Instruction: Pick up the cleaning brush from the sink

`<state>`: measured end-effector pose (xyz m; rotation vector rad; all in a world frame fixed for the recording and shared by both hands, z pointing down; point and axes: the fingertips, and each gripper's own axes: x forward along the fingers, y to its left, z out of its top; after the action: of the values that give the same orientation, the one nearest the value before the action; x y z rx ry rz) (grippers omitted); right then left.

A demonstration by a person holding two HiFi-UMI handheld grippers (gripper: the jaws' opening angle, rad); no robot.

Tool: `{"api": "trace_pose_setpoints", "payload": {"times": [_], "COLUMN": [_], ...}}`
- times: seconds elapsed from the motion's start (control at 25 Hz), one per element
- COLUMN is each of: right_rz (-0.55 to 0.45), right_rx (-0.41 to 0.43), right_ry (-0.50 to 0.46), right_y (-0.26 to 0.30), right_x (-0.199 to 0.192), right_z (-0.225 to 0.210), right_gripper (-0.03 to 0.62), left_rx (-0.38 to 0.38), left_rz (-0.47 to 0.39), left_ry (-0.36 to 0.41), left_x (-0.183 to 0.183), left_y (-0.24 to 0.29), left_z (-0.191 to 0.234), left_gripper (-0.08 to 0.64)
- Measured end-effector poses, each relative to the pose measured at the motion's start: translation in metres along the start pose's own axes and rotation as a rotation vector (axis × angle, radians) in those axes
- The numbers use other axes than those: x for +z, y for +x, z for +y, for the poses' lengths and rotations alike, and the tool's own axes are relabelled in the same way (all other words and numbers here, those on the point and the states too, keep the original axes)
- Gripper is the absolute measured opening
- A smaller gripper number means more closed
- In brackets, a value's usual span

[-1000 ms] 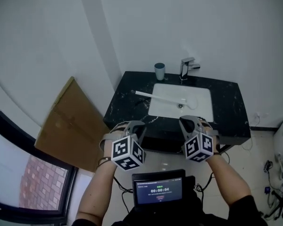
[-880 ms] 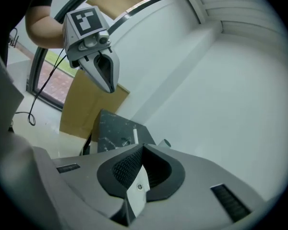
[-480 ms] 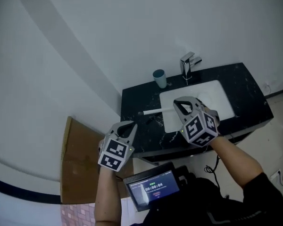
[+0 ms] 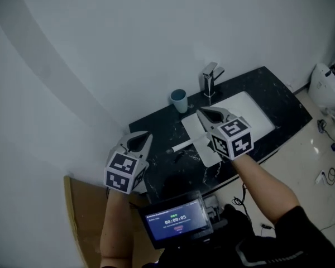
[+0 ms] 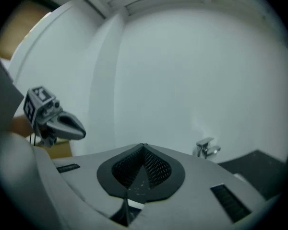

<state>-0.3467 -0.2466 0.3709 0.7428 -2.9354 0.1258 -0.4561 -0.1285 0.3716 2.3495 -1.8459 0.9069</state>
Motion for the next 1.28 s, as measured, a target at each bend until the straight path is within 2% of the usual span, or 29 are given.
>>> {"api": "trace_pose_setpoints", "payload": {"times": [0.08, 0.2, 0.28, 0.36, 0.44, 0.48, 0.52, 0.64, 0.76, 0.84, 0.88, 1.0, 1.08, 1.16, 1.2, 1.28], "right_rz": [-0.003, 0.028, 0.06, 0.105, 0.158, 0.181, 0.203, 0.262, 0.319, 0.378, 0.407, 0.509, 0.585, 0.615, 0.616, 0.615], "right_rx": [-0.045, -0.101, -0.167, -0.228, -0.295, -0.337, -0.388, -0.521, -0.541, -0.568, -0.593, -0.675, -0.736, -0.773, -0.777, -0.768], "right_ry": [0.19, 0.321, 0.416, 0.555, 0.728, 0.815, 0.891, 1.045, 1.138, 1.181, 1.188, 1.154, 1.131, 1.122, 1.14, 1.22], "right_y": [0.017, 0.043, 0.056, 0.069, 0.08, 0.083, 0.085, 0.091, 0.108, 0.117, 0.12, 0.128, 0.125, 0.122, 0.123, 0.129], "right_x": [-0.006, -0.03, -0.055, -0.089, -0.127, -0.146, -0.165, -0.213, -0.242, -0.26, -0.268, -0.286, -0.295, -0.3, -0.303, -0.313], "right_z": [0.003, 0.005, -0.007, -0.026, -0.047, -0.058, -0.069, -0.092, -0.098, -0.102, -0.106, -0.121, -0.129, -0.134, -0.133, -0.124], "right_gripper": [0.0, 0.018, 0.019, 0.122, 0.129, 0.208, 0.252, 0.252, 0.252, 0.252, 0.25, 0.178, 0.178, 0.178, 0.178, 0.224], "left_rx": [-0.042, -0.071, -0.117, -0.136, -0.129, -0.133, -0.141, -0.176, -0.241, -0.254, -0.256, -0.277, -0.292, -0.295, -0.295, -0.301], "left_rz": [0.024, 0.065, 0.072, 0.083, 0.102, 0.116, 0.137, 0.217, 0.275, 0.294, 0.305, 0.347, 0.35, 0.338, 0.336, 0.343], "left_ry": [0.001, -0.016, -0.012, -0.01, -0.027, -0.04, -0.047, -0.037, -0.058, -0.067, -0.067, -0.048, -0.062, -0.086, -0.092, -0.098], "left_x": [-0.014, -0.028, -0.034, -0.04, -0.049, -0.053, -0.058, -0.076, -0.092, -0.097, -0.101, -0.116, -0.121, -0.12, -0.121, -0.126], "left_y": [0.007, 0.026, 0.045, 0.067, 0.091, 0.105, 0.119, 0.159, 0.188, 0.203, 0.209, 0.227, 0.233, 0.234, 0.235, 0.234], "left_z": [0.023, 0.057, 0.064, 0.069, 0.076, 0.078, 0.078, 0.078, 0.075, 0.075, 0.075, 0.069, 0.065, 0.065, 0.065, 0.064], "left_gripper": [0.002, 0.002, 0.002, 0.002, 0.002, 0.002, 0.002, 0.02, 0.02, 0.02, 0.02, 0.02, 0.02, 0.02, 0.02, 0.02]}}
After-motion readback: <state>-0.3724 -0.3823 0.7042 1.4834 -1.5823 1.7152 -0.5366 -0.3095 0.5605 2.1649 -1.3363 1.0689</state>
